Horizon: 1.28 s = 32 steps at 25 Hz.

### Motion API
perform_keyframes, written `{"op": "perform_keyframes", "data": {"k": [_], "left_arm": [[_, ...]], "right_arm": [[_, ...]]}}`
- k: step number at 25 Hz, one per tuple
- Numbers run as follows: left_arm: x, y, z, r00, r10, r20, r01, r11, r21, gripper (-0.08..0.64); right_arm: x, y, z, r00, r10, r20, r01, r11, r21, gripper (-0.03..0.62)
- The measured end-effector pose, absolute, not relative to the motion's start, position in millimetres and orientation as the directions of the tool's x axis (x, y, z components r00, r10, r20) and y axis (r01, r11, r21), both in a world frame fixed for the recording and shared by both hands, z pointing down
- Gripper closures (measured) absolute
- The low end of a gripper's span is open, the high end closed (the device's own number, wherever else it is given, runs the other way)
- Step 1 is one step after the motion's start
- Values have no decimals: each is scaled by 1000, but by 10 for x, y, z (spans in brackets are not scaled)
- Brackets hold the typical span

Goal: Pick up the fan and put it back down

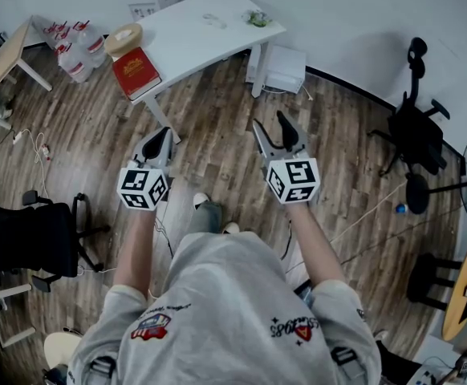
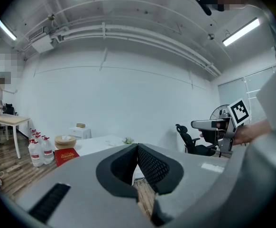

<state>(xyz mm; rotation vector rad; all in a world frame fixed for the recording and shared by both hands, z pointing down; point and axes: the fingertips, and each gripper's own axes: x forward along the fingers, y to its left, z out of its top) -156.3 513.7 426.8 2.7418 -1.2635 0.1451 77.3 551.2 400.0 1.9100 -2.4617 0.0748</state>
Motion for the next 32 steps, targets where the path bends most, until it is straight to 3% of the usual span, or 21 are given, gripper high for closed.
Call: {"op": "perform_keyframes", "data": {"k": [13, 32], "left_arm": [[-1425, 4149, 4485, 641, -754, 145, -768, -633, 102, 555], [-1017, 1104, 4408, 677, -718, 163, -736, -665, 124, 555]], "right_arm": [[837, 4532, 4166, -264, -962, 75, -965, 264, -10, 327], [1101, 1632, 4029, -264, -957, 119, -964, 264, -14, 303]]}}
